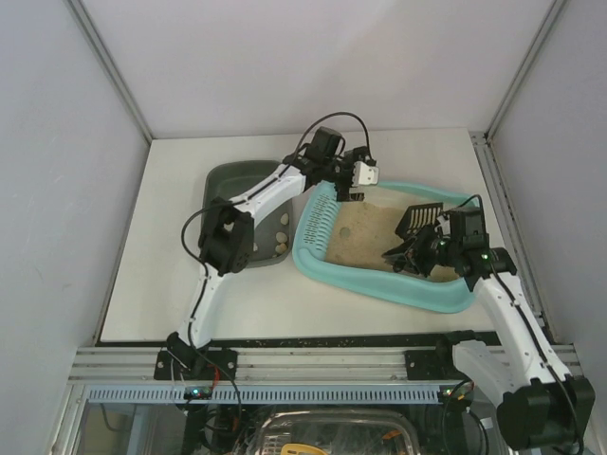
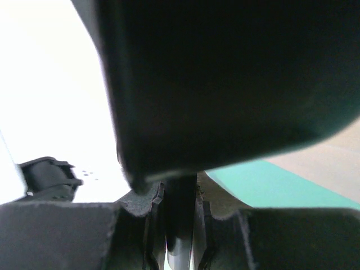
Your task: Clean the litter box
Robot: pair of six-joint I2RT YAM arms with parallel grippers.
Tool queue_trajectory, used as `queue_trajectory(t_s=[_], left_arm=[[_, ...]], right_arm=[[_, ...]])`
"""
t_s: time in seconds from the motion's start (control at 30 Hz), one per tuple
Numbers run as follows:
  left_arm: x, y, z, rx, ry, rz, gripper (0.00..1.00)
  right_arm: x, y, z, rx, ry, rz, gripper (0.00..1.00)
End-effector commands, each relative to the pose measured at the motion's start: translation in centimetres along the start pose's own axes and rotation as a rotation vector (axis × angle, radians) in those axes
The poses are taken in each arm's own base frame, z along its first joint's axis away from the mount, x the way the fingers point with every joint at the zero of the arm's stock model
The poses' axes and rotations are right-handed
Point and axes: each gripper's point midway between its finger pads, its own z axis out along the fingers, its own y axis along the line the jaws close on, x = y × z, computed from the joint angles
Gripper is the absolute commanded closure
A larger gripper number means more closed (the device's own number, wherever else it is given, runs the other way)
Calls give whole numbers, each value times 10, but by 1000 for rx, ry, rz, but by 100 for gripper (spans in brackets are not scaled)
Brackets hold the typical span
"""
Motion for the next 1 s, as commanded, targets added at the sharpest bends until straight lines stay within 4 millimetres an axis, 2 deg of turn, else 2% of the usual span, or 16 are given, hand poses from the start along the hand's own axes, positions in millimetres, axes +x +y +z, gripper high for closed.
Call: queue_trajectory(t_s=[0.0,0.13,0.27,0.33,0.47,0.63,0.7,0.8,0.97], left_arm=[[-88,56,-73,-230,-131,43,0],[-94,67,-108,-325,-101,-93,0],[-82,90,-155,-471,-104,-292,0],[-78,103,-185,-559,-149,-384,0],[-53,135,-264,-856,-246,-527,0],[-22,146,-332,-1121,-295,-665,0],[-10,146,-347,-1177,-311,-738,0],[8,147,-364,-1243,-355,-810,0],[35,140,-368,-1305,-290,-810,0]], right_arm=[[3,52,-3,-160,160,211,100],[5,69,-7,-98,250,309,100],[0,90,-15,-68,302,364,100],[3,95,-13,-41,383,456,100],[18,101,-7,35,549,627,100],[18,114,-5,143,544,759,100],[18,107,-3,210,508,855,100],[9,113,9,205,439,962,100],[22,128,42,219,508,1029,100]])
